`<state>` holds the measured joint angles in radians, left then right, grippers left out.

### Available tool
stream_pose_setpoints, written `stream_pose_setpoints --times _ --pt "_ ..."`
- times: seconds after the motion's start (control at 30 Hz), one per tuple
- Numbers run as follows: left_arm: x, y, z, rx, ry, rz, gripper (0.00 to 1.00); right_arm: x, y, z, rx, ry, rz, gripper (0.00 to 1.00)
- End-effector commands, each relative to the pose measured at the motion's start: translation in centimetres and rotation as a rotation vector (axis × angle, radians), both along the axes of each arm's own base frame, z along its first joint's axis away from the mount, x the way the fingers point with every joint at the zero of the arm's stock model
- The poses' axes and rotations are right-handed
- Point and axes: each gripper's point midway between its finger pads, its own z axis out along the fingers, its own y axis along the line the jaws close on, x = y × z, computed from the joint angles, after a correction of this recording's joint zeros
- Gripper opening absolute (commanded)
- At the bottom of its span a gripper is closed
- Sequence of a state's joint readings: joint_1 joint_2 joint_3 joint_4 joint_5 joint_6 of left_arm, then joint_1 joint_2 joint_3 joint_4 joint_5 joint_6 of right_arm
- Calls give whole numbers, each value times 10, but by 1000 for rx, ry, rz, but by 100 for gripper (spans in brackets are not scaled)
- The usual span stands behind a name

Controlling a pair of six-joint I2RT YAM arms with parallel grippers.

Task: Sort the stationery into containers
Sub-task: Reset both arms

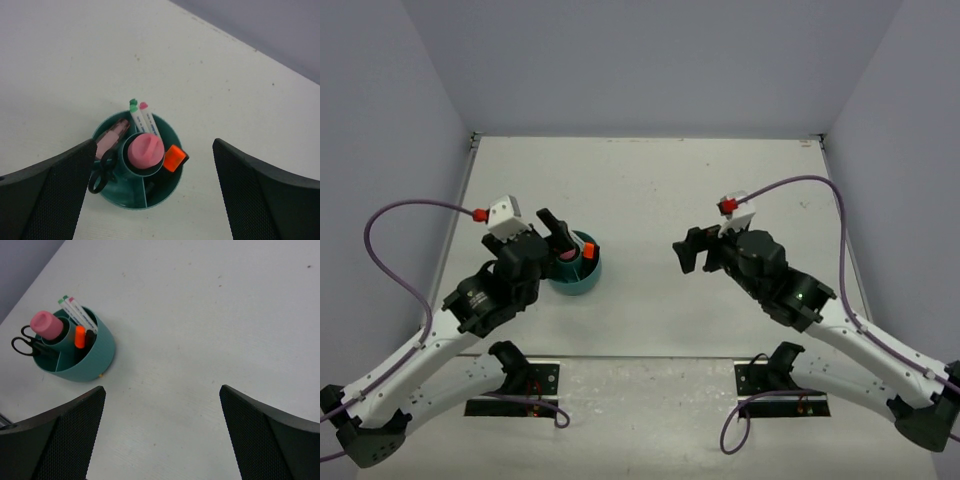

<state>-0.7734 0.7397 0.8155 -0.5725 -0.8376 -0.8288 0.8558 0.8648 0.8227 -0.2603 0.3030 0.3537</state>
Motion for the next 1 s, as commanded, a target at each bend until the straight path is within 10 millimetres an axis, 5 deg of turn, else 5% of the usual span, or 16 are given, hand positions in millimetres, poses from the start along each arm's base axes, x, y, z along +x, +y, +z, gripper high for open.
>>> stream_pose_setpoints --times 0.0,0.27,0.4,0.6,0.67,0.73,0.83,0.9,0.97 --pt "4 22 30 196 18 69 100 1 -66 44 42 -130 -254 99" --pt "28 5 36 190 26 29 100 -20 -144 71 69 -231 -493 99" --pt "25 37 39 274 68 137 100 -31 -171 65 22 -189 -581 99" --pt "12 52 56 291 28 112 100 -47 -198 55 -67 -147 -631 99" --pt "30 68 45 330 74 92 100 -53 -205 57 -65 -146 -629 99" --pt "58 82 13 259 190 54 100 -56 -205 58 -54 -145 -613 99" --pt "61 83 5 191 205 64 100 -63 -207 63 -18 -147 -586 99" --pt "40 127 34 115 63 292 100 -70 -212 63 -6 -151 -567 99" --pt "15 144 58 90 -83 354 100 -76 -217 62 -1 -157 -557 99"
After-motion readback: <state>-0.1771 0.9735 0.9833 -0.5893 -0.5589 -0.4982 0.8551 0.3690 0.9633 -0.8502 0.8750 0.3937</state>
